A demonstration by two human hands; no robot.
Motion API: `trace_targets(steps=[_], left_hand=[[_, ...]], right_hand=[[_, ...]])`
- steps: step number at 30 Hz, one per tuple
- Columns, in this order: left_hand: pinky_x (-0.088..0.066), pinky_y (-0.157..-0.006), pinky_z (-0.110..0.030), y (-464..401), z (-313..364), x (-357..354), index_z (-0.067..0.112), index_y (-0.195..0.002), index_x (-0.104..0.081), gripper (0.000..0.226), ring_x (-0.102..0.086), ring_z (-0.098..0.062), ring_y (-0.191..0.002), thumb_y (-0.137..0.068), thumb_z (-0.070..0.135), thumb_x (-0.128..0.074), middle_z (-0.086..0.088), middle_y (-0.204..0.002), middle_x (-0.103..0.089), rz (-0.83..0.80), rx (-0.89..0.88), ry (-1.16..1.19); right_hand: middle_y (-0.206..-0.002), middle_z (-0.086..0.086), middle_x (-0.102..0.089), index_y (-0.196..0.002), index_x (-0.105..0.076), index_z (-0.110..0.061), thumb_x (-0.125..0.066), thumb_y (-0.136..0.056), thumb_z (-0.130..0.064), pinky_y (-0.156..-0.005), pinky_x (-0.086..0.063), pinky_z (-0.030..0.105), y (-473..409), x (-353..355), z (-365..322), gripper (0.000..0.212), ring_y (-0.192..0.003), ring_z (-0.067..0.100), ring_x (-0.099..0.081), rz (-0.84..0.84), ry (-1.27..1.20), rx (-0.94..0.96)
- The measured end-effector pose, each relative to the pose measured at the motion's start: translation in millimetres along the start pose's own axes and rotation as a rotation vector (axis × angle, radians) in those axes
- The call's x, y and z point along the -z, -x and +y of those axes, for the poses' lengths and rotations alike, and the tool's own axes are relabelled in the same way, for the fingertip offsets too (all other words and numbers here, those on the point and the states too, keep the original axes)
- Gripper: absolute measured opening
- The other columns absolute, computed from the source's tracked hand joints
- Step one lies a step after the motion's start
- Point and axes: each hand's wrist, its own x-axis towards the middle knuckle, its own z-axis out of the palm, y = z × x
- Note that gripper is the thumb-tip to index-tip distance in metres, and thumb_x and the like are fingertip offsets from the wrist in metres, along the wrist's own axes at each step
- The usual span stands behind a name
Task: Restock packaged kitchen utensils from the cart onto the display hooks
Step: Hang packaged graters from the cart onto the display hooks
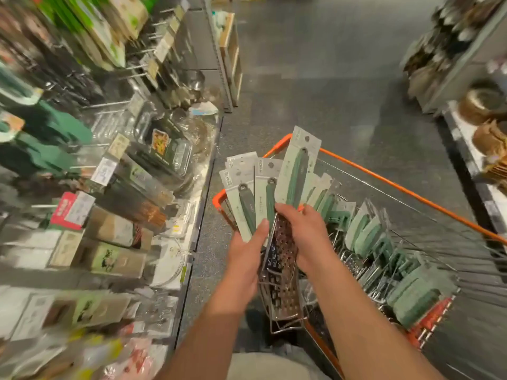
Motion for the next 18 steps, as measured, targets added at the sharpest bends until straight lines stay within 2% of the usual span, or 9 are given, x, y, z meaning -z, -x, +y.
trace_targets(steps=[1,3,5,9,12,13,15,16,18], left_hand=[[-0.055,-0.101,-0.052,6.7,1.9,11.2,0.023,-0.126,-0.066,0.038,-0.074,-0.028,-0.108,-0.091,0.034,-0.072,-0.007,-0.116,-0.077,0.062,-0.004,0.044],[-0.058,-0.097,-0.052,20.8,8.8,32.1,0.023,-0.124,-0.065,0.054,-0.075,-0.028,-0.105,-0.078,0.044,-0.082,-0.007,-0.114,-0.078,0.173,-0.036,0.116],[-0.056,-0.099,-0.053,33.9,14.5,59.4,0.024,-0.125,-0.066,0.066,-0.073,-0.029,-0.108,-0.069,0.048,-0.09,-0.005,-0.116,-0.077,0.276,-0.089,0.182],[-0.056,-0.099,-0.056,67.5,29.0,107.8,0.023,-0.124,-0.068,0.057,-0.075,-0.031,-0.105,-0.073,0.038,-0.09,-0.005,-0.111,-0.079,0.4,-0.166,0.283],[-0.061,-0.087,-0.05,95.6,36.4,139.8,0.021,-0.114,-0.067,0.03,-0.076,-0.029,-0.09,-0.088,0.016,-0.081,-0.006,-0.093,-0.079,0.496,-0.201,0.378],[-0.062,-0.083,-0.049,102.7,38.3,148.8,0.022,-0.109,-0.065,0.028,-0.076,-0.029,-0.085,-0.087,0.014,-0.081,-0.005,-0.089,-0.078,0.536,-0.207,0.408],[-0.062,-0.082,-0.057,121.1,42.7,172.5,0.019,-0.109,-0.063,0.035,-0.077,-0.035,-0.088,-0.083,0.015,-0.085,-0.01,-0.094,-0.078,0.627,-0.196,0.482],[-0.062,-0.081,-0.06,130.1,45.2,185.3,0.017,-0.113,-0.062,0.044,-0.077,-0.037,-0.09,-0.078,0.02,-0.089,-0.013,-0.099,-0.078,0.668,-0.192,0.506],[-0.061,-0.082,-0.061,146.0,49.6,208.5,0.018,-0.115,-0.061,0.067,-0.076,-0.037,-0.093,-0.062,0.036,-0.097,-0.014,-0.107,-0.076,0.758,-0.223,0.529]], right_hand=[[-0.09,0.008,-0.074,-0.107,-0.061,-0.008,-0.08,-0.089,-0.025,-0.073,-0.062,0.04,4.5,-9.9,1.6,0.031,-0.077,0.023,-0.074,-0.033,0.028,-0.005],[-0.098,0.011,-0.075,-0.113,-0.059,-0.009,-0.079,-0.089,-0.025,-0.076,-0.063,0.043,12.8,-30.9,4.9,0.035,-0.083,0.026,-0.075,-0.081,0.081,-0.001],[-0.1,0.009,-0.077,-0.116,-0.061,-0.011,-0.078,-0.09,-0.02,-0.076,-0.063,0.041,26.2,-56.9,10.6,0.032,-0.086,0.026,-0.077,-0.169,0.154,0.03],[-0.097,0.009,-0.079,-0.111,-0.063,-0.011,-0.075,-0.091,-0.011,-0.076,-0.064,0.045,59.2,-108.9,29.4,0.024,-0.086,0.025,-0.077,-0.355,0.311,0.053],[-0.093,0.012,-0.075,-0.108,-0.061,-0.009,-0.076,-0.09,-0.01,-0.061,-0.058,0.031,81.1,-150.4,42.1,0.024,-0.072,0.019,-0.073,-0.47,0.419,0.106],[-0.091,0.011,-0.074,-0.108,-0.06,-0.01,-0.076,-0.089,-0.011,-0.056,-0.055,0.025,85.4,-160.5,44.5,0.025,-0.066,0.015,-0.071,-0.5,0.476,0.137],[-0.087,0.01,-0.072,-0.11,-0.059,-0.01,-0.078,-0.088,-0.009,-0.049,-0.052,0.021,98.0,-185.8,52.3,0.03,-0.058,0.01,-0.067,-0.57,0.558,0.164],[-0.089,0.013,-0.073,-0.114,-0.058,-0.01,-0.079,-0.086,-0.009,-0.053,-0.055,0.025,104.0,-198.3,58.1,0.035,-0.06,0.013,-0.068,-0.616,0.578,0.159],[-0.105,0.019,-0.074,-0.126,-0.056,-0.014,-0.089,-0.076,-0.025,-0.075,-0.062,0.042,121.1,-221.8,69.4,0.061,-0.08,0.023,-0.074,-0.677,0.603,0.133]])
